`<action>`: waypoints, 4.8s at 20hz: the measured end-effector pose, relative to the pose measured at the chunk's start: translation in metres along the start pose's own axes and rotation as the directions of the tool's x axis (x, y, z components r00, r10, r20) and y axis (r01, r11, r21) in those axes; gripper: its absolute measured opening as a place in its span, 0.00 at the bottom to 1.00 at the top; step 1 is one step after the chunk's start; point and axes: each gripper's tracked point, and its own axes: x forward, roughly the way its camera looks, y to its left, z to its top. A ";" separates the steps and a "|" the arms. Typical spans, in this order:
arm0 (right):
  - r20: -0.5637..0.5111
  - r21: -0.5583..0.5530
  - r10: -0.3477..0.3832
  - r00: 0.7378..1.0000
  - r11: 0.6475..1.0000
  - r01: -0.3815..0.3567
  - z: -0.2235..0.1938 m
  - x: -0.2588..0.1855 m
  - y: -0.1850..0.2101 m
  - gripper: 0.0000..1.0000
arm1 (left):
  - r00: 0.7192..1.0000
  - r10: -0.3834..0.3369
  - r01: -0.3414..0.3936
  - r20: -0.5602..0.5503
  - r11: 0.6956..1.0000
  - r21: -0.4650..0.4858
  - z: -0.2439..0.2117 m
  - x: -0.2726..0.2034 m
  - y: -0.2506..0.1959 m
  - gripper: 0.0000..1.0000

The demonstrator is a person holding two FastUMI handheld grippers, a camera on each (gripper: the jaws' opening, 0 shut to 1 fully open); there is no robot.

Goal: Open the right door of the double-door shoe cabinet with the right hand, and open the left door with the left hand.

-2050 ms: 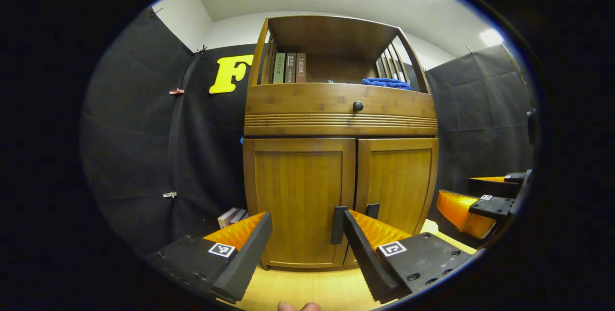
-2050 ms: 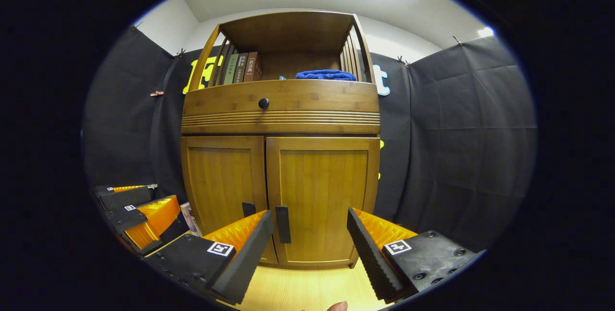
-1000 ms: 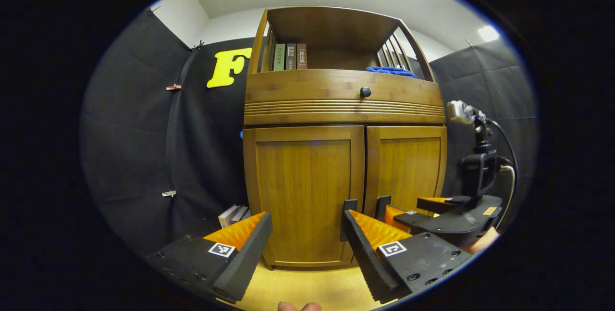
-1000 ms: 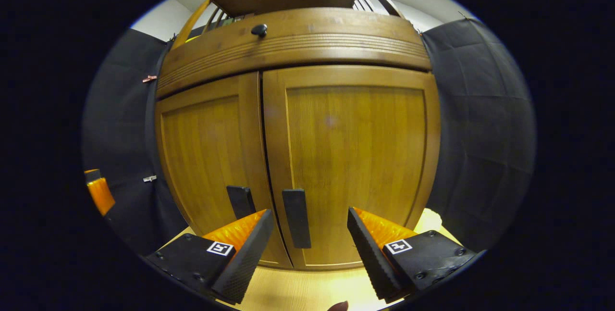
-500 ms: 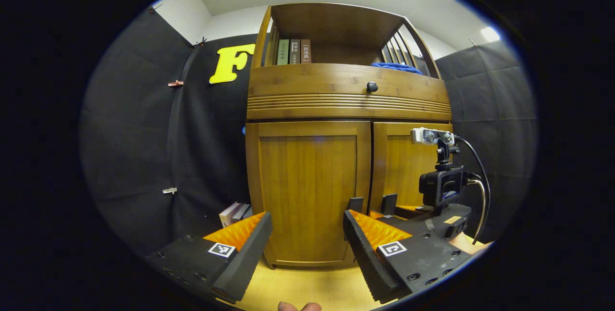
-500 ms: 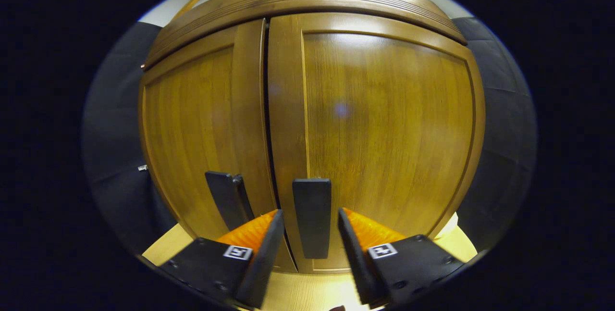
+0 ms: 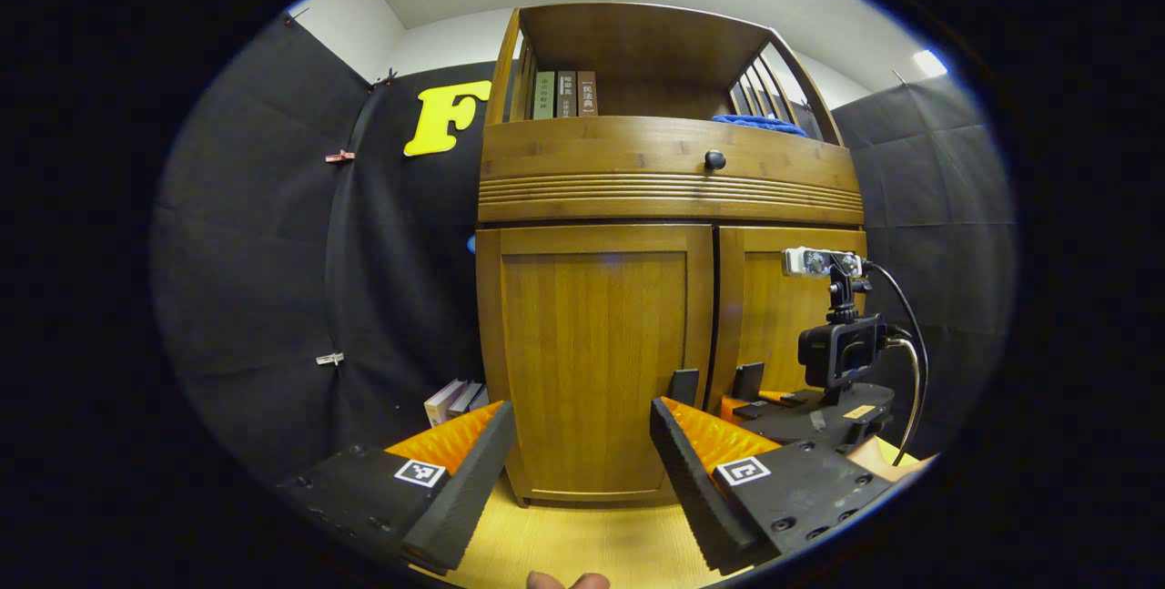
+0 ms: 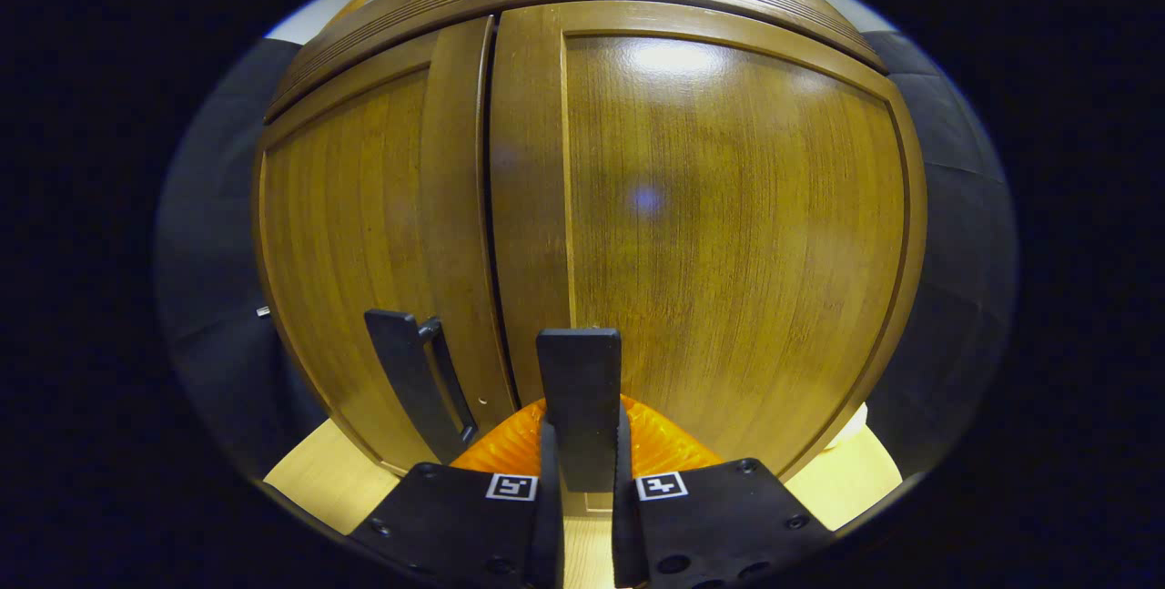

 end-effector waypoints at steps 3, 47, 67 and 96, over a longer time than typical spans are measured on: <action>0.009 0.011 0.008 1.000 1.000 -0.009 -0.001 -0.023 -0.002 0.24 | 1.000 0.011 -0.011 -0.007 1.000 -0.004 -0.005 -0.008 0.002 0.92; 0.087 0.017 -0.060 0.994 0.998 0.059 0.001 -0.241 -0.240 0.17 | 0.994 -0.103 0.103 -0.018 0.995 -0.013 -0.009 -0.013 -0.062 0.92; 0.261 0.083 -0.289 0.921 0.957 0.276 0.039 -0.324 -0.247 0.99 | 0.992 -0.128 0.128 -0.019 0.992 0.005 -0.037 0.047 -0.084 0.93; 0.221 0.004 -0.119 0.968 0.993 0.121 0.043 -0.291 -0.151 0.98 | 0.982 -0.138 0.134 -0.131 0.990 -0.038 -0.106 0.177 -0.104 0.33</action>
